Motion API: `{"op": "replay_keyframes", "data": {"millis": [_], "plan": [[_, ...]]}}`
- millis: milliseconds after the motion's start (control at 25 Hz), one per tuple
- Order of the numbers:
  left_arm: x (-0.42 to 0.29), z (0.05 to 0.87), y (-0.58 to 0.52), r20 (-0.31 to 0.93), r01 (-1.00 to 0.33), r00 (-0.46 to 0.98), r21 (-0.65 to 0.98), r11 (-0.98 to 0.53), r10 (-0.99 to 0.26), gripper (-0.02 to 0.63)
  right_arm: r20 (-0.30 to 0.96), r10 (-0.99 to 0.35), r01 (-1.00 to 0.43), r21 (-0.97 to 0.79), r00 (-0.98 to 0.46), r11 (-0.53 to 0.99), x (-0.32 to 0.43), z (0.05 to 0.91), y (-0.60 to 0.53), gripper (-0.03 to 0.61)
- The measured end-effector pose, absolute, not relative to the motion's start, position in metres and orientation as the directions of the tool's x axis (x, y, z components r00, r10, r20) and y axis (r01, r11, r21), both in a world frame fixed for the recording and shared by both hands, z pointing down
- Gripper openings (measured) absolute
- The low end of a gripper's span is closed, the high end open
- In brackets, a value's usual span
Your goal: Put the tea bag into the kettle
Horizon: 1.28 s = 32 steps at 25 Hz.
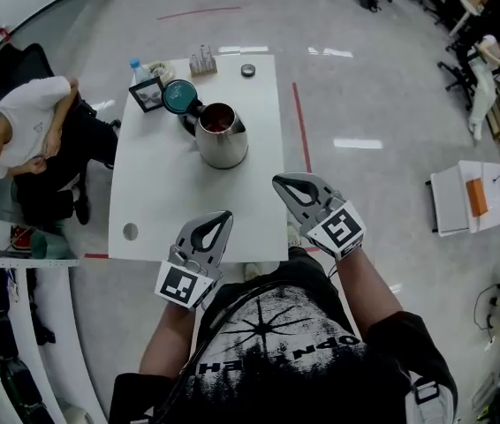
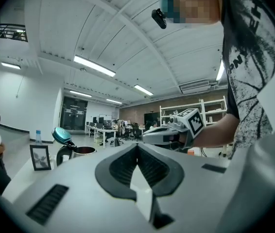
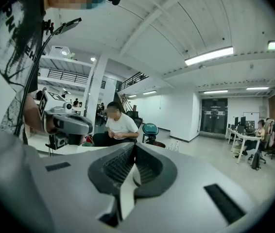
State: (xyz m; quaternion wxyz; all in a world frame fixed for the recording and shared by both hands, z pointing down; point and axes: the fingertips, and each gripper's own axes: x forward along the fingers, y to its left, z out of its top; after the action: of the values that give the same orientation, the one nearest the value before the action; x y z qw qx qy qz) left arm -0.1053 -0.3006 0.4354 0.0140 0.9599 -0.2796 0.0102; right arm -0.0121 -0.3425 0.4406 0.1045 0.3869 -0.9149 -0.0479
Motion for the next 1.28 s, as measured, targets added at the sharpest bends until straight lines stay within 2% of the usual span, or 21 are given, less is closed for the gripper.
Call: {"op": "replay_keyframes", "data": {"millis": [280, 760, 1280], "plan": [[-0.099, 0.426, -0.291, 0.022, -0.512, 0.859, 0.02, -0.859, -0.512, 0.008, 0.13, -0.749, -0.738, 0.128, -0.65, 0.663, -0.001, 0.438, -0.311, 0.011], [-0.11, 0.422, -0.291, 0.036, -0.546, 0.837, -0.012, -0.838, -0.546, 0.008, 0.093, -0.703, -0.697, 0.087, -0.705, 0.711, -0.012, 0.445, -0.297, 0.011], [-0.112, 0.427, -0.293, 0.037, -0.556, 0.831, -0.01, -0.831, -0.556, 0.008, 0.133, -0.67, -0.66, 0.116, -0.731, 0.743, -0.019, 0.455, -0.301, 0.011]]}}
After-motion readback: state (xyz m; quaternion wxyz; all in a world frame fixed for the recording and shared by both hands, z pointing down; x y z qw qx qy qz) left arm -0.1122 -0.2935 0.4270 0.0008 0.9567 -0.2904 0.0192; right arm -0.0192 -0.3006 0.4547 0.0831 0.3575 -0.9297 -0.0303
